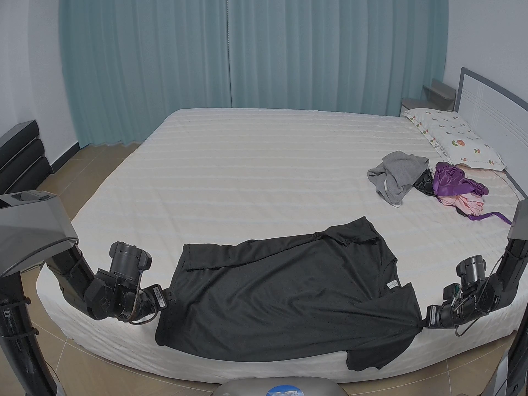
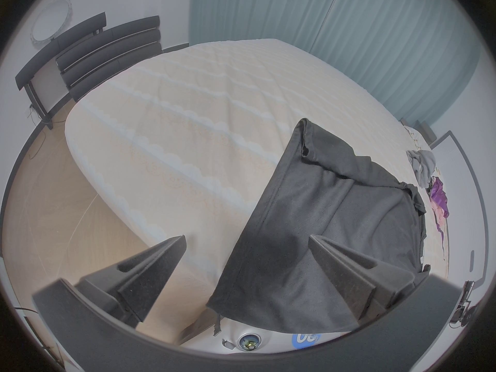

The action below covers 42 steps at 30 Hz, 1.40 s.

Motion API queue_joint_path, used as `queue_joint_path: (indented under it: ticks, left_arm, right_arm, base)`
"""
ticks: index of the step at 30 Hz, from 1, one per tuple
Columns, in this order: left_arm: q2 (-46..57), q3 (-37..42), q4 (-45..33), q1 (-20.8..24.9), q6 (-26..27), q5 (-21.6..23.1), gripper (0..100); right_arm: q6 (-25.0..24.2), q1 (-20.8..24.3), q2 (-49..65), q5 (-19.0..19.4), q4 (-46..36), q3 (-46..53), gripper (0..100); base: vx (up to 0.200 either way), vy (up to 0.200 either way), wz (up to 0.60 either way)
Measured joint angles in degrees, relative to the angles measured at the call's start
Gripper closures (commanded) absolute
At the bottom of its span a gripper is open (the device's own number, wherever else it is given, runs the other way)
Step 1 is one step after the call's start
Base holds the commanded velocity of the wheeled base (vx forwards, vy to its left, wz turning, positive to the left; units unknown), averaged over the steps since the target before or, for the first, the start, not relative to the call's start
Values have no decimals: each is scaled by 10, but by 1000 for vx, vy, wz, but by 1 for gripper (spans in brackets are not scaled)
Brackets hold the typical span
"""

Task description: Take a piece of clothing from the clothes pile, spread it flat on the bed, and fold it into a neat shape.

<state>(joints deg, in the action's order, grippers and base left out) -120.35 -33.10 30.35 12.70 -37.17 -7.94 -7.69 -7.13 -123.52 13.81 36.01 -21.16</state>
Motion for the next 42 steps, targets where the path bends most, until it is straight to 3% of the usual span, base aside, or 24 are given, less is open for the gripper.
queue_joint_path:
  ticks: [4, 7, 23, 31, 42]
  left_arm:
    - [0, -8, -1, 0, -21, 0, 0]
    - [0, -16, 0, 0, -34, 3, 0]
    - [7, -44, 1, -11, -73, 61, 0]
    - [-9, -87, -1, -12, -84, 67, 0]
    - [-74, -203, -6, -1, -93, 64, 0]
  right_arm:
    - [-8, 7, 3, 10, 1, -9, 0]
    - [-41, 17, 9, 27, 4, -23, 0]
    - [-329, 113, 16, 39, 39, -133, 0]
    - [-367, 134, -4, 39, 69, -138, 0]
    - [-377, 135, -12, 39, 72, -134, 0]
  base:
    - [0, 0, 0]
    - [0, 0, 0]
    - [75, 0, 0]
    - [0, 0, 0]
    - [0, 0, 0]
